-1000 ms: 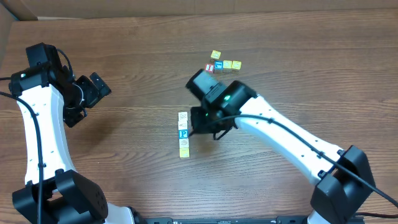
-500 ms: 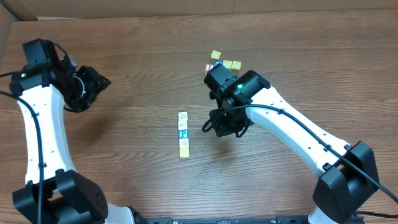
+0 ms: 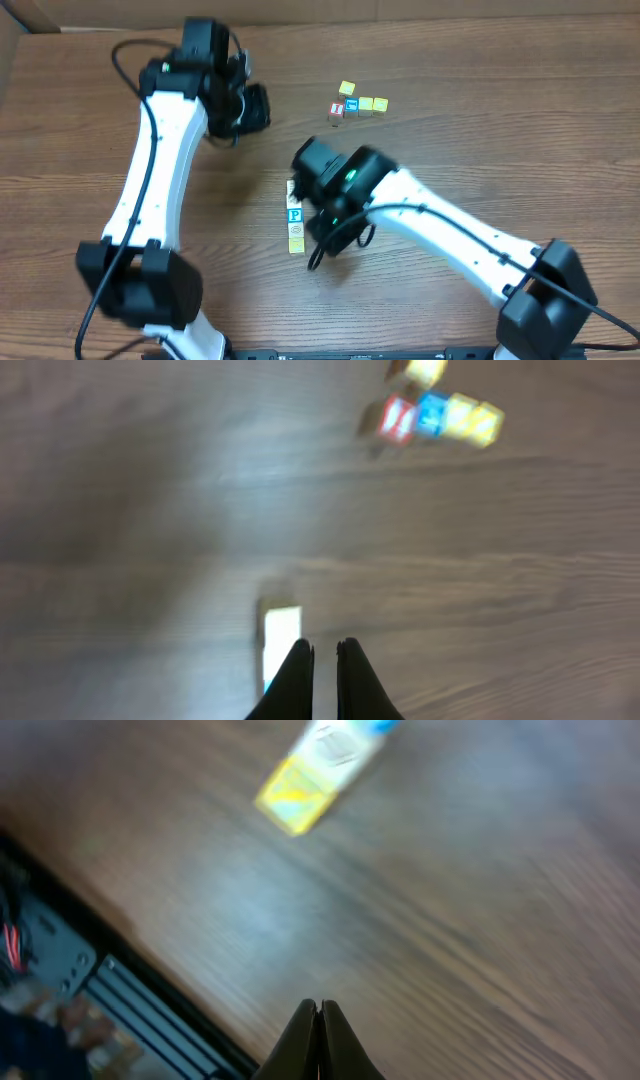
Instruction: Flip 5 blocks
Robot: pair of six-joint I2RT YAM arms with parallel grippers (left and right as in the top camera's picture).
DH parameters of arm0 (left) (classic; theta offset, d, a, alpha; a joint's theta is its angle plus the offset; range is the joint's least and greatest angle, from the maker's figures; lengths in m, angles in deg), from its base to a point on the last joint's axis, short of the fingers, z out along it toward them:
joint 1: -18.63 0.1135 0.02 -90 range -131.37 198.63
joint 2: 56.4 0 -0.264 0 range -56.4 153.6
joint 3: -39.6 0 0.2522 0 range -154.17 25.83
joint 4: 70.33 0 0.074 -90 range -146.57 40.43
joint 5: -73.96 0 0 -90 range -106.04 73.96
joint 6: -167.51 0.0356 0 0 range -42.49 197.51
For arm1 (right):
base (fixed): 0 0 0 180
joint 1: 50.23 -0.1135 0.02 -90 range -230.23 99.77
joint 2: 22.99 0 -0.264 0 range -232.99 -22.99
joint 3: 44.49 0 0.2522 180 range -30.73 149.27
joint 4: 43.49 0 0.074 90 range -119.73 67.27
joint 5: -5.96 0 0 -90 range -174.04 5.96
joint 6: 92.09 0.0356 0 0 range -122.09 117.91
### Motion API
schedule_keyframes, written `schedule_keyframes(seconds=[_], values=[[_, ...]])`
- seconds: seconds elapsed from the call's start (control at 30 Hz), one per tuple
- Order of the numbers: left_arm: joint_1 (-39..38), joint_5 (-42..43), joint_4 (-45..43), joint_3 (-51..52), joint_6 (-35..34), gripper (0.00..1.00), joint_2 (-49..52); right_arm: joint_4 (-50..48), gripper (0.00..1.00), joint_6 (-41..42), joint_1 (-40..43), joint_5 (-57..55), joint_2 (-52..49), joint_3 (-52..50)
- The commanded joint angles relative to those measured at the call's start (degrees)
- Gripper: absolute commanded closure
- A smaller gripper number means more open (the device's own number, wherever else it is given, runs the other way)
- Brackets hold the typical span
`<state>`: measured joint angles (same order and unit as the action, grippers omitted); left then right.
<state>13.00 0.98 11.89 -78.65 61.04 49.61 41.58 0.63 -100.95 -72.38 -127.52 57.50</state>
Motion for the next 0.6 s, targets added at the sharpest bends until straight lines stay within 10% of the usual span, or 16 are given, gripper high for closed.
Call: schedule_keyframes(seconds=[0.0, 0.57], values=[[0.6, 5.4, 3.2, -10.0, 6.8, 0.96, 7.1, -2.1, 0.96, -1.3, -5.0, -1.5, 0.5, -2.9], [-0.8, 7.3, 6.8, -13.7, 18.0, 0.96, 25.9, -26.1, 0.96, -1.3, -15.3, -15.3, 0.5, -18.7]])
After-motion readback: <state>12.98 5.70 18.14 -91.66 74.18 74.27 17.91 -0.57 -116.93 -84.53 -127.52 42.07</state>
